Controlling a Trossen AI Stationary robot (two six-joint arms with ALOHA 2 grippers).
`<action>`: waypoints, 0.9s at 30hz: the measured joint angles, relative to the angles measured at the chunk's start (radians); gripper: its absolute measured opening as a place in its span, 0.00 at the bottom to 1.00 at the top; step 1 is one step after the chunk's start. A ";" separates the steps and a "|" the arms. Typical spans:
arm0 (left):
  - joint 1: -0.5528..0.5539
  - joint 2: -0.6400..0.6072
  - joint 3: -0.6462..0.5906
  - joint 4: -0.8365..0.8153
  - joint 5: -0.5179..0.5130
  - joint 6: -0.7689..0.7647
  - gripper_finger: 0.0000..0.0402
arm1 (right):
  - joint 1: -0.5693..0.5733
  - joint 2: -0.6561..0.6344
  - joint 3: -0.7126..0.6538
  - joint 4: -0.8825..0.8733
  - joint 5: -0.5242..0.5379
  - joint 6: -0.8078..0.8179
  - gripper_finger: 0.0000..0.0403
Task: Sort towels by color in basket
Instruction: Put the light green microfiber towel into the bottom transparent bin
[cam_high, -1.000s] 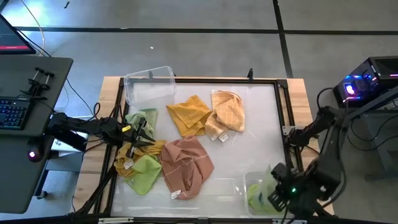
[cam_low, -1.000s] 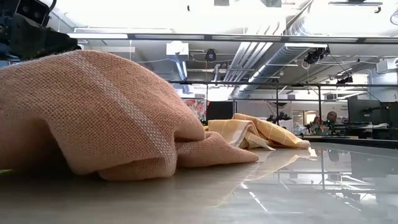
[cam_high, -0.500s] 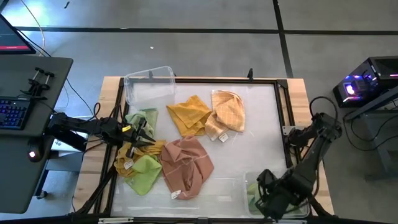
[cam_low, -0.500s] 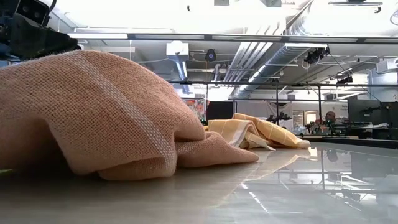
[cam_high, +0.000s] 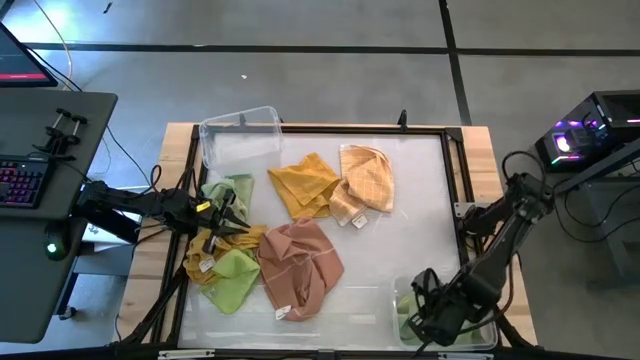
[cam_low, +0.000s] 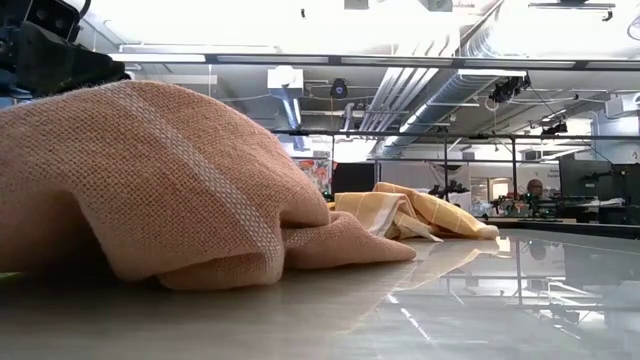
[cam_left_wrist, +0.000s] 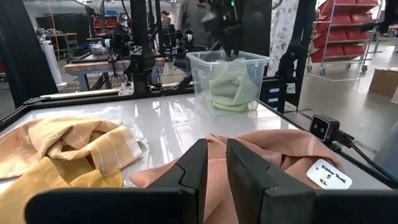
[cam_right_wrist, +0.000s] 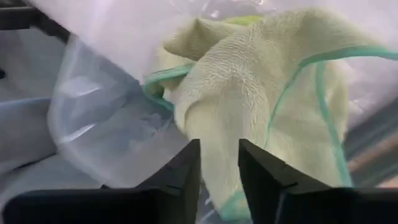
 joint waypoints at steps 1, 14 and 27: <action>0.000 0.000 0.000 0.000 0.000 0.000 0.12 | 0.000 0.000 -0.013 0.041 -0.002 0.025 0.20; 0.000 0.000 0.000 0.000 -0.002 0.000 0.12 | -0.156 -0.043 0.179 0.102 0.318 -0.266 0.16; 0.000 0.000 0.000 0.000 -0.001 0.000 0.12 | -0.692 0.001 -0.089 0.563 0.100 -1.175 0.50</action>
